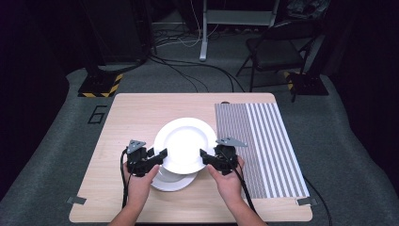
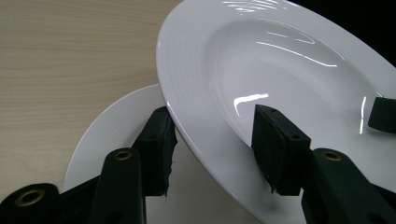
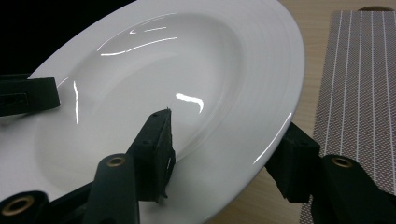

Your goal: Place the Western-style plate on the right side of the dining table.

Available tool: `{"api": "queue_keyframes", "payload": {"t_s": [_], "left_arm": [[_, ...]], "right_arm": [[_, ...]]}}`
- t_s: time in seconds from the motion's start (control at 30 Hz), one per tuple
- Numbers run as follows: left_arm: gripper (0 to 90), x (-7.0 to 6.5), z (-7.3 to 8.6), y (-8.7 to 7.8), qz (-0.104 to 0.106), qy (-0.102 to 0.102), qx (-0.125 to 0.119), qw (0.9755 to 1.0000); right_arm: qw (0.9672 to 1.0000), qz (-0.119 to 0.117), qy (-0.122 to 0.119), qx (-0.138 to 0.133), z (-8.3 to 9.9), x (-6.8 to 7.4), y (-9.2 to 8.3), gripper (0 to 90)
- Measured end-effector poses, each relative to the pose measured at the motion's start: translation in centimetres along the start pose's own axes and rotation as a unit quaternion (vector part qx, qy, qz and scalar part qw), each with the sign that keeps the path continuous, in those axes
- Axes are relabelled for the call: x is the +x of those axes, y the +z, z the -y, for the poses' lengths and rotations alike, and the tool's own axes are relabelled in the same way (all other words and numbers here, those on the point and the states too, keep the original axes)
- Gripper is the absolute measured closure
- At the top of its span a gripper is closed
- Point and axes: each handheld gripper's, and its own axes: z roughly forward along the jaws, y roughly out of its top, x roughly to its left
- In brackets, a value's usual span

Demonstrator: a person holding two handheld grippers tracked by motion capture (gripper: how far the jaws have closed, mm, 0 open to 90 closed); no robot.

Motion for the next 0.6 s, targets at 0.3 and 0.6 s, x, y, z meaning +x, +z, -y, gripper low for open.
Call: {"api": "queue_keyframes", "payload": {"t_s": [0.3,0.6], "left_arm": [[50.0,-0.7,-0.9,0.5,0.004,0.007,0.000,1.0000],[50.1,-1.4,-1.6,1.3,0.007,0.010,0.002,0.9999]], "right_arm": [[1.0000,0.002,-0.001,-0.003,-0.8,-0.9,-0.5,44.8],[0.9999,0.007,-0.002,-0.007,-1.5,-2.0,-0.7,44.9]]}}
